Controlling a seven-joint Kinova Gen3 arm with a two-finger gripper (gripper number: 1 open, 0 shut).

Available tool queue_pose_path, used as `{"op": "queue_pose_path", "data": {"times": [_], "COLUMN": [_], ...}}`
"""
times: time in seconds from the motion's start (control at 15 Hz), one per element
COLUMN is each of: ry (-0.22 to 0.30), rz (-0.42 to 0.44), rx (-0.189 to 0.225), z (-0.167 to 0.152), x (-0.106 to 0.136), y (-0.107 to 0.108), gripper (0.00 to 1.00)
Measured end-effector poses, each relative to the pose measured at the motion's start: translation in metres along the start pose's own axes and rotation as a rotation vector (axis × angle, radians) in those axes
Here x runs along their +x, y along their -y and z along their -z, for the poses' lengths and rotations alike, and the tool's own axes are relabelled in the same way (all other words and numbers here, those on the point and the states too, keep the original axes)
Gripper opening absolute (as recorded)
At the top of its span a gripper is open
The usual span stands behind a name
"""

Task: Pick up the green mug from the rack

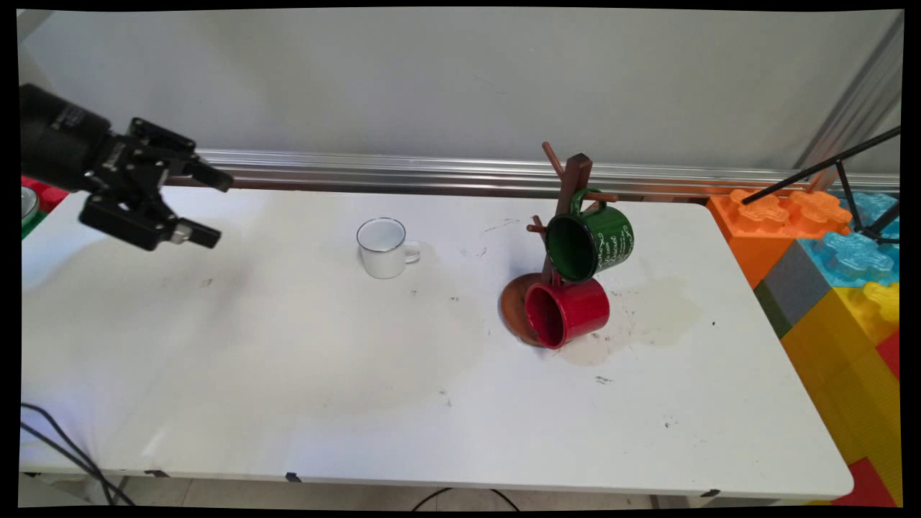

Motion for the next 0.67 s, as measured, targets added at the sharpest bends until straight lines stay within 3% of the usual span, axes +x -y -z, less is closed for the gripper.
{"op": "queue_pose_path", "data": {"times": [0.67], "ry": [0.030], "rz": [0.057], "rx": [0.031], "z": [-0.060], "x": [0.099], "y": [-0.042], "gripper": [1.00]}}
